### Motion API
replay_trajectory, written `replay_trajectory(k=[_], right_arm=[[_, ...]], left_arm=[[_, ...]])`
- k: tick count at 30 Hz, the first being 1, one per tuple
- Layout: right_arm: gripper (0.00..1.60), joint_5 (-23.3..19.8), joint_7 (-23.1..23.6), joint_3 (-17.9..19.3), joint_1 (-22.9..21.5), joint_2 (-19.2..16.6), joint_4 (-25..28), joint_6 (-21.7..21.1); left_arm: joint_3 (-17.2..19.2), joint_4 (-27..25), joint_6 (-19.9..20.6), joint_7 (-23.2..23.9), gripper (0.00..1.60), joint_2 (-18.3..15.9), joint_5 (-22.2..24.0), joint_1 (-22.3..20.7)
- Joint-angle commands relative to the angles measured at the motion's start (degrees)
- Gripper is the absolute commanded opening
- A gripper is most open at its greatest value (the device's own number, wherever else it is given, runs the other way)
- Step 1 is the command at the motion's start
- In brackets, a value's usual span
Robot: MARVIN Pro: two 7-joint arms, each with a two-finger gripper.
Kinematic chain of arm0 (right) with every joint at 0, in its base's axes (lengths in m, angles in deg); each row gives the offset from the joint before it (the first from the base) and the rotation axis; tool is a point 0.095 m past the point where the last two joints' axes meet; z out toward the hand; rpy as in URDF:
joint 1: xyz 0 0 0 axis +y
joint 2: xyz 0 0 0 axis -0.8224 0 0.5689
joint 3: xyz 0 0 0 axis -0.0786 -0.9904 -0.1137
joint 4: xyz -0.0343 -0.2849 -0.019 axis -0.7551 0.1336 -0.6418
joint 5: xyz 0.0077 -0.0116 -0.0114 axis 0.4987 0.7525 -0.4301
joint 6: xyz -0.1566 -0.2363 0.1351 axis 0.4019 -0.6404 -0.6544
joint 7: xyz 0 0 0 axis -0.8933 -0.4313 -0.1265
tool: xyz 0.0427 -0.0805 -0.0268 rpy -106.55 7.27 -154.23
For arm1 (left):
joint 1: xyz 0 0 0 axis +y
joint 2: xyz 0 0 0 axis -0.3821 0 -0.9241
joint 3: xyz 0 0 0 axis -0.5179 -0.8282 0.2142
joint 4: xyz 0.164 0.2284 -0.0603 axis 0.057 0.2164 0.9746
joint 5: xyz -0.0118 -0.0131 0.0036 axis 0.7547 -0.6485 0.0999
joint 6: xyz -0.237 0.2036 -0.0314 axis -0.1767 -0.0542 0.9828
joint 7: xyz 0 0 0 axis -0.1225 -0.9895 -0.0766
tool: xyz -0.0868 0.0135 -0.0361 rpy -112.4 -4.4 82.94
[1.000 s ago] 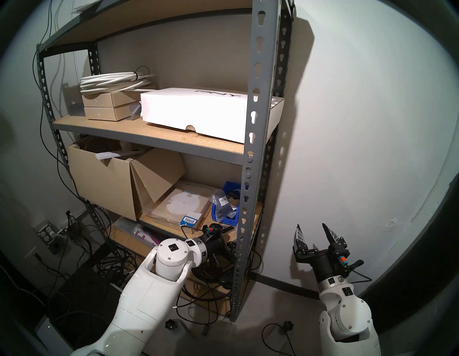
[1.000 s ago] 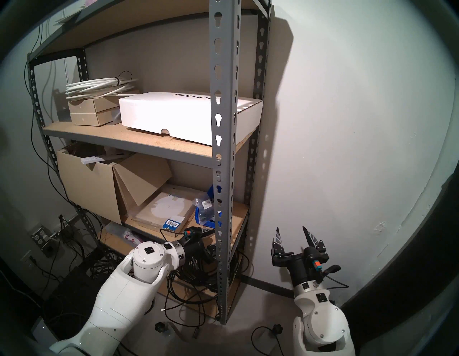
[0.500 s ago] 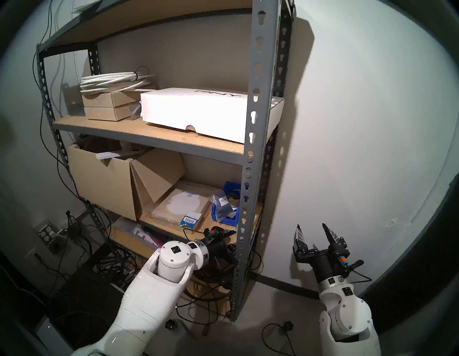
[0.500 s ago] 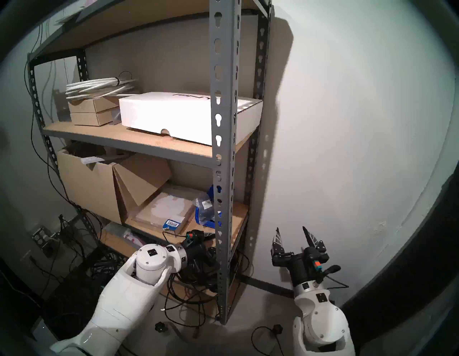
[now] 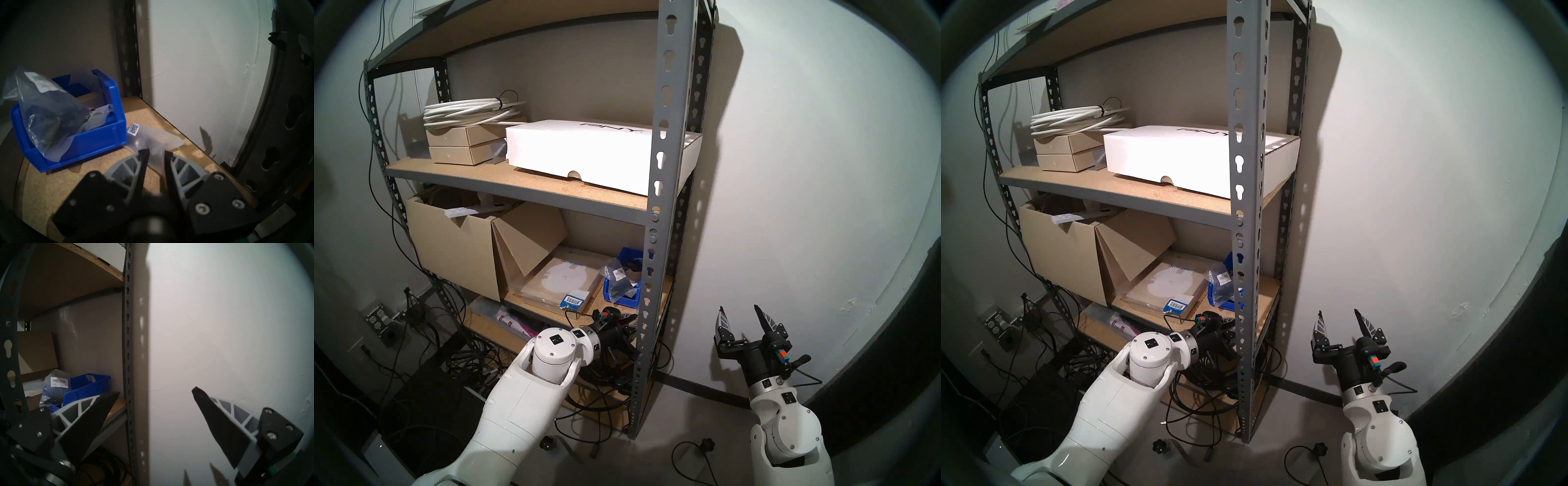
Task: Organize the rack shelf by putting things into a case
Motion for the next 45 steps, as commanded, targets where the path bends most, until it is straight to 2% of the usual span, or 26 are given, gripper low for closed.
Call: replay_trajectory(k=[1, 12, 17, 27, 34, 38, 45], right_arm=[[1.60, -0.09, -0.04, -0.06, -0.10, 0.10, 1.21, 0.18], [1.60, -0.09, -0.05, -0.06, -0.10, 0.10, 1.21, 0.18], [1.60, -0.09, -0.05, -0.06, -0.12, 0.09, 1.18, 0.20], [1.60, -0.09, -0.04, -0.06, -0.14, 0.08, 1.16, 0.22], [1.60, -0.09, -0.05, -0.06, -0.12, 0.09, 1.19, 0.20], [1.60, -0.09, -0.05, -0.06, -0.12, 0.09, 1.19, 0.20], [1.60, -0.09, -0.05, -0.06, -0.13, 0.08, 1.16, 0.21]], left_arm=[[0.95, -3.49, 1.26, 1.02, 0.00, -0.51, 1.51, 1.42], [2.10, -7.56, 2.15, 1.40, 0.00, -1.39, 2.28, 4.90], [3.66, -9.66, 1.12, 0.88, 0.00, -1.04, 3.29, 5.75], [6.79, -16.00, 1.91, 0.65, 0.00, -1.03, 5.82, 7.83], [8.98, -17.60, 1.93, 0.27, 0.00, -1.21, 7.30, 9.05], [9.63, -18.11, 2.26, 0.08, 0.00, -0.92, 7.90, 8.99], [9.52, -16.54, 3.55, -0.63, 0.00, 0.96, 8.79, 5.59]])
